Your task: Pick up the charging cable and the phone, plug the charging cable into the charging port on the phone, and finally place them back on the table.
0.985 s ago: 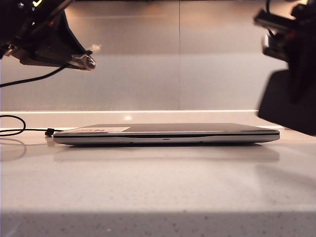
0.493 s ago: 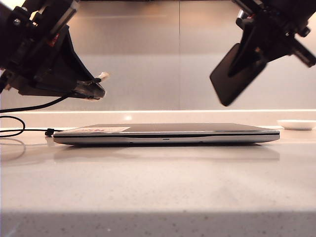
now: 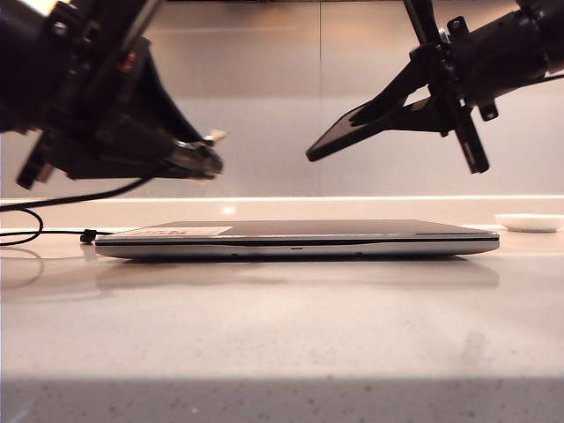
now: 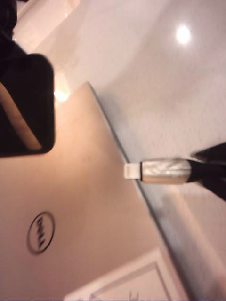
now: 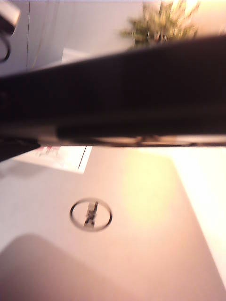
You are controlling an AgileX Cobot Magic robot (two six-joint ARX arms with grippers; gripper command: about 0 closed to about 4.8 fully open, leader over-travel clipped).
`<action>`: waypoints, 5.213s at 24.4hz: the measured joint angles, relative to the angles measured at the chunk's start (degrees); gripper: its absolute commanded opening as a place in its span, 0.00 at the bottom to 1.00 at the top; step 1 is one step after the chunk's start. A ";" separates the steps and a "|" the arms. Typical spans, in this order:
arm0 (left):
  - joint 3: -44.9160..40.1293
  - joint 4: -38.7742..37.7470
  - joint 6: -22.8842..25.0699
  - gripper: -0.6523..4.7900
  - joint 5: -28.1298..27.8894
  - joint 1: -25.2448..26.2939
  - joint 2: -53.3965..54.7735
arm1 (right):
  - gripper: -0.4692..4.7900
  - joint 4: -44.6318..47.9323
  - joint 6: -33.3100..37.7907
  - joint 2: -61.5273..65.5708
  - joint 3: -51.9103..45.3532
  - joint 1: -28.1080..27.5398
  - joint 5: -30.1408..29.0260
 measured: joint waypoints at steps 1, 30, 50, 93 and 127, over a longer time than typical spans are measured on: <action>0.00 0.68 -0.79 0.11 0.02 -0.52 0.70 | 0.08 1.29 0.87 0.31 -0.28 0.04 -0.15; 0.02 12.85 -18.47 0.11 0.02 -5.35 9.07 | 0.08 12.09 10.56 7.19 -0.94 7.63 -4.02; 0.02 12.85 -18.47 0.11 0.02 -5.35 9.07 | 0.08 10.25 10.29 7.19 -0.94 7.69 -4.17; -0.02 12.98 -18.43 0.11 0.63 -5.35 9.09 | 0.08 9.84 7.82 7.19 -0.92 9.01 -5.27; 0.00 14.03 -18.40 0.11 0.37 -5.33 9.07 | 0.08 10.91 13.81 7.19 -0.92 7.48 -5.27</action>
